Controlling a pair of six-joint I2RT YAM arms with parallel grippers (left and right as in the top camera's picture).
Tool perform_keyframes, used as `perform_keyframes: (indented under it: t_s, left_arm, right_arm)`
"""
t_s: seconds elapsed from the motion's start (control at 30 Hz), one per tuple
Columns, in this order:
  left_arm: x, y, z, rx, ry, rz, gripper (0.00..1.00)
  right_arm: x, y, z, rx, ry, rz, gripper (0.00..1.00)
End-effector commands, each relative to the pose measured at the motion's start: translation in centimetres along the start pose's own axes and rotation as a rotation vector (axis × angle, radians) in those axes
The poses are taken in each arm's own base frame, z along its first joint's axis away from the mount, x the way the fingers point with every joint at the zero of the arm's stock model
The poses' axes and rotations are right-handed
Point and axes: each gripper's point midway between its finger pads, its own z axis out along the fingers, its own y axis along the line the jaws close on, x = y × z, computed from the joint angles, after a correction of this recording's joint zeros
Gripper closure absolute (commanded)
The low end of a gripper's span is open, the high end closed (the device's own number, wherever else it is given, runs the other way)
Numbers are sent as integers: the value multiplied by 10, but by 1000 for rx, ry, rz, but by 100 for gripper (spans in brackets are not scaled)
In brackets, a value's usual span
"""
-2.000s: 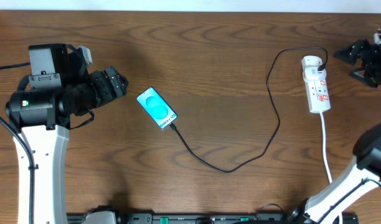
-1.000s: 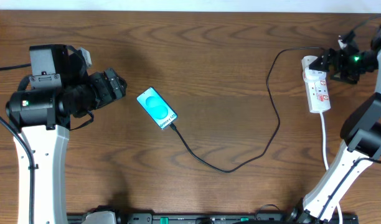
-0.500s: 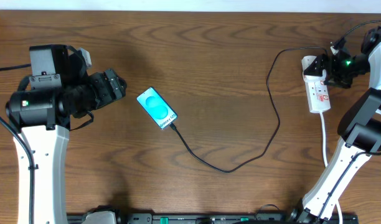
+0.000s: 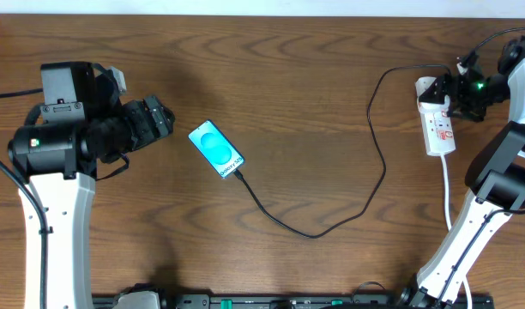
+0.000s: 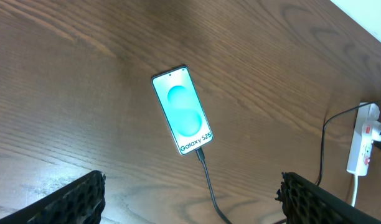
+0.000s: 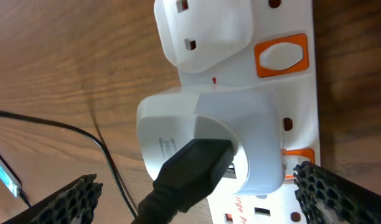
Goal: Plug charger to phone and switch on socket
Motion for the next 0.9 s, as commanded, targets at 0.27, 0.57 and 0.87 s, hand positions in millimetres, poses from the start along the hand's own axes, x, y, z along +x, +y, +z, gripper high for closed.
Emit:
perform_keyframes:
  t_s: [0.27, 0.57, 0.87]
  left_arm:
    - [1, 4, 0, -18, 4, 6, 10]
    - [2, 4, 0, -18, 6, 5, 10]
    - [3, 12, 0, -63, 7, 1, 10]
  right_arm:
    - [-5, 6, 3, -7, -8, 47, 1]
    - [-5, 14, 7, -26, -1, 53, 1]
    - [-1, 15, 23, -29, 13, 58, 1]
